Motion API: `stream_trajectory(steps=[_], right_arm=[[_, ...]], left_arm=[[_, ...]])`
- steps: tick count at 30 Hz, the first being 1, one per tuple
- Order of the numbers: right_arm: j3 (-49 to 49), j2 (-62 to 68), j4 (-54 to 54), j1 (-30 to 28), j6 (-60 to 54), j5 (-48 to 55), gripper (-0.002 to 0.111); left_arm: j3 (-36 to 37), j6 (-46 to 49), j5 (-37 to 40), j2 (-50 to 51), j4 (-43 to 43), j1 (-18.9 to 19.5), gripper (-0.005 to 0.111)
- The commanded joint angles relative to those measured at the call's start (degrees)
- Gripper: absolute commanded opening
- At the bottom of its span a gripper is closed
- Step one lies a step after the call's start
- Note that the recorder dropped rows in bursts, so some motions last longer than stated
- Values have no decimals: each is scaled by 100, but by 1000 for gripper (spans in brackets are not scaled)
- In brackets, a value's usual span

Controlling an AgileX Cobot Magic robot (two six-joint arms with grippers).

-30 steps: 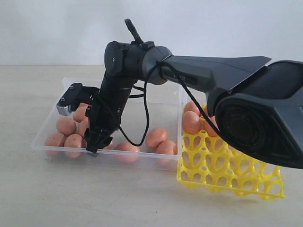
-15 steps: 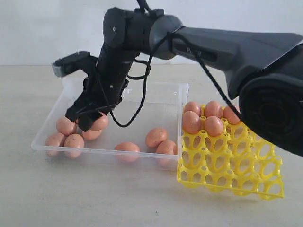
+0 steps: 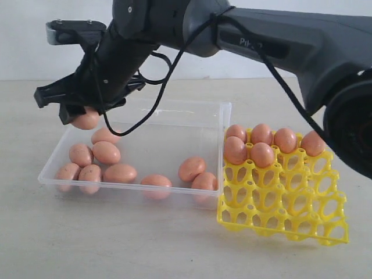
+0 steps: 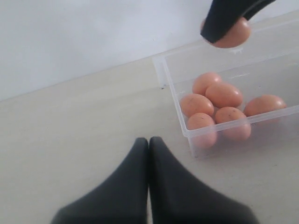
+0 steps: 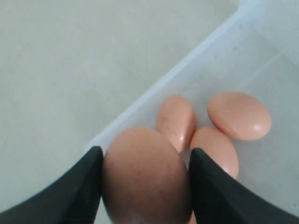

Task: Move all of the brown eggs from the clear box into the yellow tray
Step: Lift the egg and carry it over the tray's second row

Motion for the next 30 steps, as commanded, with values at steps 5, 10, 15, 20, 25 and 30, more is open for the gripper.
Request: stream_trajectory(steps=[5, 10, 15, 20, 25, 30], right_arm=[[2728, -1765, -103, 455, -43, -3784, 0], [4708, -3044, -110, 348, -177, -5124, 0], [5956, -4342, -274, -95, -544, -5359, 0], [6228, -5167, -691, -735, -568, -4902, 0], [6228, -5101, -1042, -1644, -955, -4026, 0], [6228, -4657, -346, -2616, -1659, -3716, 0]], left_arm=[[-5, 2, -42, -11, -45, -19, -4], [-5, 2, -42, -11, -45, -19, -4], [-5, 2, -42, -11, -45, -19, -4], [-5, 2, -42, -11, -45, -19, -4], [-5, 2, -42, -11, -45, -19, -4], [-5, 2, -42, -11, -45, -19, -4]])
